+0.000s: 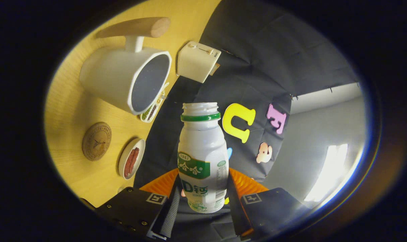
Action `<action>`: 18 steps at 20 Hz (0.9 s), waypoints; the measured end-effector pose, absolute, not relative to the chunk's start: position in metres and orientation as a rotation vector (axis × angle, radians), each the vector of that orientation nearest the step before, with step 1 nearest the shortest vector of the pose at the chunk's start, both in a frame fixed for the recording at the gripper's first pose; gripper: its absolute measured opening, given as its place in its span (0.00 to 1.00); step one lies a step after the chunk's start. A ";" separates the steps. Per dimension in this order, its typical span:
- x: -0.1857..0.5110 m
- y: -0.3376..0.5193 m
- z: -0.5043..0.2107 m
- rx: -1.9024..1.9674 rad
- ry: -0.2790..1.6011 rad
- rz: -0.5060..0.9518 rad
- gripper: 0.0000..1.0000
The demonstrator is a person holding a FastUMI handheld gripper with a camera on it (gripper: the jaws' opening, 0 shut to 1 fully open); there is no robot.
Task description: Take the bottle from table, then pour the juice into the cup, finally place the bottle on the coaster
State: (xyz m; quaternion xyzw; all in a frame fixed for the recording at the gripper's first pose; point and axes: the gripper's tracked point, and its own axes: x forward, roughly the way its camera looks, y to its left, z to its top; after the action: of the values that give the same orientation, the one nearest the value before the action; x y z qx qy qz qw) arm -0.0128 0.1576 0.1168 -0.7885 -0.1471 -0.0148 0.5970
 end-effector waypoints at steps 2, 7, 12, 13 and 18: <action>-0.009 0.153 0.110 -1.724 -0.286 0.003 0.67; -0.007 0.147 0.102 -1.505 -0.204 0.081 0.67; -0.006 0.142 0.095 -1.288 -0.128 0.150 0.67; -0.006 0.142 0.095 -1.242 -0.123 0.162 0.67; -0.006 0.139 0.094 -0.988 -0.060 0.231 0.67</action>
State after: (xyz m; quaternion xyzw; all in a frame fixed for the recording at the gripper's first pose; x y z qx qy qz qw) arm -0.0058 0.1389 0.0939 -0.4732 -0.0289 0.1107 0.8735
